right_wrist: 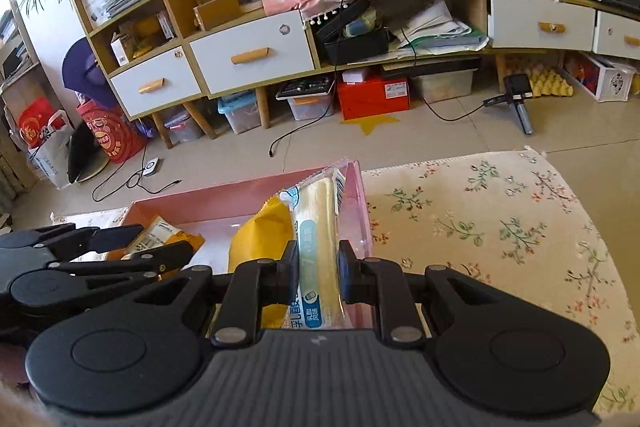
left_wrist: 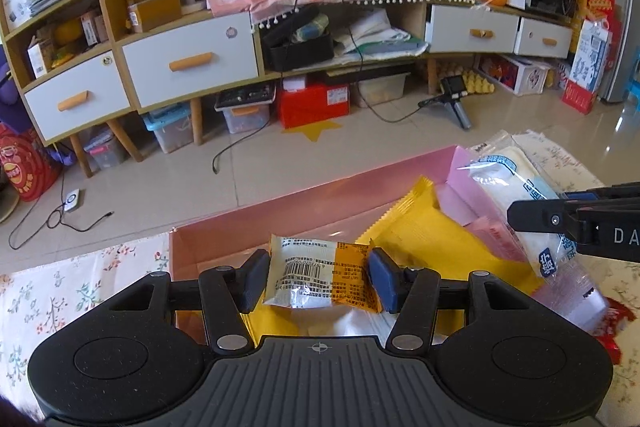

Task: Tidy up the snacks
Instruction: 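Lower both packets into the pink box and open both tools, then withdraw both tools from the box toward the loose snacks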

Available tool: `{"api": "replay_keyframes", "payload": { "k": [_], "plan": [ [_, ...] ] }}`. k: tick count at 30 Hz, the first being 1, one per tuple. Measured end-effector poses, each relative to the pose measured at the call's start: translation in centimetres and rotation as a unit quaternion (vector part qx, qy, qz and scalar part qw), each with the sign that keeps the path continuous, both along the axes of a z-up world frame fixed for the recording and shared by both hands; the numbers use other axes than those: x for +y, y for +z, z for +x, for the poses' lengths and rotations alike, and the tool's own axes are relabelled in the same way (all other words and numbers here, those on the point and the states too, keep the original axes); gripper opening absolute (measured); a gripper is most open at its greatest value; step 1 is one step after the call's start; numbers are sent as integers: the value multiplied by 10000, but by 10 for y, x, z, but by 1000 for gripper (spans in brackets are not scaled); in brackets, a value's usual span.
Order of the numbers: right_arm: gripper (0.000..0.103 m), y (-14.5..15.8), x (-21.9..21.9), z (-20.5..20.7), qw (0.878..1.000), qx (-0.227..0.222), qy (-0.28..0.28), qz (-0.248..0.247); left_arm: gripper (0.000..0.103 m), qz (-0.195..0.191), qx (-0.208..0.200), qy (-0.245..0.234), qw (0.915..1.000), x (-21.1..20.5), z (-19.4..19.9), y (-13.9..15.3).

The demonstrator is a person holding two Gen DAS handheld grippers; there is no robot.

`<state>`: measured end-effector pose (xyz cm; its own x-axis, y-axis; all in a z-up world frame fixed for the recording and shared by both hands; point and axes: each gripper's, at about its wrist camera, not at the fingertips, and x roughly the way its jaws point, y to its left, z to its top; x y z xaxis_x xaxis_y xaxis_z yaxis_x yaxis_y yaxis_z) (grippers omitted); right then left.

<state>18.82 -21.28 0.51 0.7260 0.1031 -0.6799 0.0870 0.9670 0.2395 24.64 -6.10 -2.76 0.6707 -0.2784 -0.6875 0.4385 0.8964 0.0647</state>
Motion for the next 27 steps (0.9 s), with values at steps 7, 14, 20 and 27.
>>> {"api": "replay_keyframes", "payload": {
  "k": [7,14,20,27],
  "plan": [
    [26,-9,0,9,10000,56,-20,58,63,-38,51,-17,10000,-2,9,-7],
    [44,4,-6,2,9996,-82,-162,194,81,-229,18,76,9997,5,-2,5],
    [60,19,-5,-11,9997,-111,-174,109,85,-279,-16,106,9996,14,-27,20],
    [73,33,4,-29,9999,-112,-74,2,87,-258,-18,171,9995,28,-62,30]
  ]
}}
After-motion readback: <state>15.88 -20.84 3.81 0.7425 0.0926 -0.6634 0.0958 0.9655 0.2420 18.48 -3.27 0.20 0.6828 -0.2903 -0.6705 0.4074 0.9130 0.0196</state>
